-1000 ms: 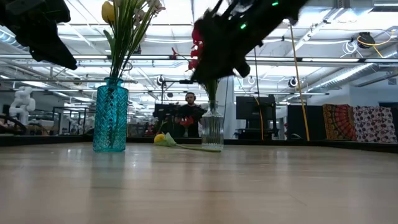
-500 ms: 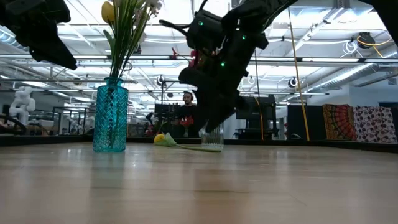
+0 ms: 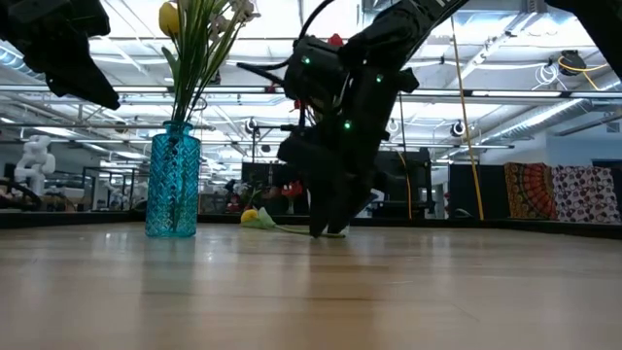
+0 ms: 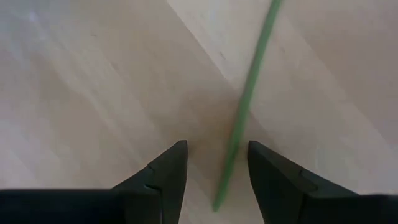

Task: Sort flowers into vase by color
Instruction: Put the yellow flower into the blue vase

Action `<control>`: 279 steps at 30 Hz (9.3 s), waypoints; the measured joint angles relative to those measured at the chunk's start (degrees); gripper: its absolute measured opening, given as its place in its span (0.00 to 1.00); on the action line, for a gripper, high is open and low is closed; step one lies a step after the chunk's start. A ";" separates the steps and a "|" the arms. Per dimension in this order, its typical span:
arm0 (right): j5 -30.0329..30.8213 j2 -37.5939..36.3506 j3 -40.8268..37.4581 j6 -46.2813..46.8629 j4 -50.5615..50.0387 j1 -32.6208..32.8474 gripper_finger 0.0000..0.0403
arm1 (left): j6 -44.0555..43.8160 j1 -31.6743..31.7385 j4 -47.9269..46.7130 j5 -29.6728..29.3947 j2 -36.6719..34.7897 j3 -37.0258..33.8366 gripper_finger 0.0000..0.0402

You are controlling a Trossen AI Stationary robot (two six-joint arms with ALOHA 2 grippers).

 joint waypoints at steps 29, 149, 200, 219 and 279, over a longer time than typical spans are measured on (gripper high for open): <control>-10.14 -16.95 -0.27 5.43 -43.07 16.74 0.02 | 0.02 0.00 -0.19 0.16 -0.01 0.00 0.35; 30.21 7.95 26.73 -52.42 65.46 21.16 0.00 | 0.47 0.00 -0.19 4.94 0.00 -0.02 0.35; 37.16 15.67 38.35 -43.39 43.01 12.68 0.00 | 0.38 0.00 -0.23 6.63 -0.02 -0.02 0.35; 46.87 15.21 38.22 -50.95 42.51 15.36 0.00 | 0.32 0.00 -0.21 7.50 -0.02 -0.02 0.35; 64.37 15.01 38.20 -52.76 45.29 23.55 0.17 | 16.98 0.00 31.16 8.03 -0.01 -0.02 0.35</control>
